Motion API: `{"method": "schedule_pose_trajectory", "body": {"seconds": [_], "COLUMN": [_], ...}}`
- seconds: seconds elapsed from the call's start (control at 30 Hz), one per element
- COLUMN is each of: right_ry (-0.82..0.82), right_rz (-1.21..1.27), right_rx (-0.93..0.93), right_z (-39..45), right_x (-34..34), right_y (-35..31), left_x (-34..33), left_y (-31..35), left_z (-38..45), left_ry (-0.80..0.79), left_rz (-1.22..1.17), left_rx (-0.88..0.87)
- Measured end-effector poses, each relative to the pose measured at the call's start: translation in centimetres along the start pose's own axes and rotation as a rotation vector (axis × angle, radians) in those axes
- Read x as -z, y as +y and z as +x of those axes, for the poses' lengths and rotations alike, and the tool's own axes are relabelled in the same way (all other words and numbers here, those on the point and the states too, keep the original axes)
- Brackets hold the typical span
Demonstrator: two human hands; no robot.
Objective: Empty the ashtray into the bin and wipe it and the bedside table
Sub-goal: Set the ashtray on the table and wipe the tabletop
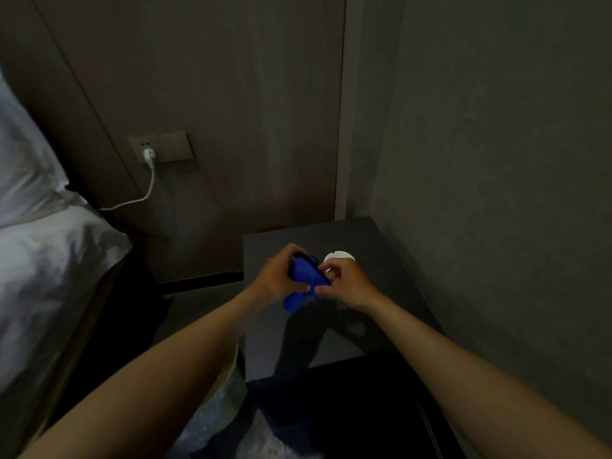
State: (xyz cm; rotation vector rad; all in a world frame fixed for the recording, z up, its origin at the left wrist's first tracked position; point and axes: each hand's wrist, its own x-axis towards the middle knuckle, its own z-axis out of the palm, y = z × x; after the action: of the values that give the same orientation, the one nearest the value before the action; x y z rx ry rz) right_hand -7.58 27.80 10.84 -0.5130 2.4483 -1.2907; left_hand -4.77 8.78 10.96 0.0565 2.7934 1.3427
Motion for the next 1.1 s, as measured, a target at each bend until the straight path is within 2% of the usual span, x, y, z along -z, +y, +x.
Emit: {"method": "schedule_pose_trajectory", "body": {"seconds": [0.13,0.3,0.5,0.63,0.8,0.93,1.1], "right_ry": [0.013,0.099,0.114,0.054,0.065,0.032,-0.149], "right_rz": [-0.163,-0.192,-0.226,-0.292,-0.253,-0.084,0.022], "right_rx": [0.072,0.112,0.192,0.124,0.117,0.104,0.062], "right_z": [-1.2,-2.0,-3.1,-3.3,-3.7,-4.0,-4.6], "right_x": [0.2,0.5,0.9,1.1,0.9,1.4,1.5], "right_y": [-1.4,-2.8,-4.0,-4.7,-5.2,-5.6,-4.8], "left_x": [0.9,2.2,3.8,5.1,5.9,6.7,7.4], "left_y": [0.8,1.8,3.1,3.0,4.0,4.2,3.8], "left_z": [-1.5,-2.2,-3.7,-4.2,-5.0,-5.1,-5.2], "left_ry": [0.026,0.069,0.064,0.052,0.041,0.030,-0.049], "left_rz": [0.154,0.367,0.371,0.460,0.356,0.291,0.129], "left_rx": [-0.068,-0.133,-0.174,-0.289,-0.326,-0.256,-0.151]}}
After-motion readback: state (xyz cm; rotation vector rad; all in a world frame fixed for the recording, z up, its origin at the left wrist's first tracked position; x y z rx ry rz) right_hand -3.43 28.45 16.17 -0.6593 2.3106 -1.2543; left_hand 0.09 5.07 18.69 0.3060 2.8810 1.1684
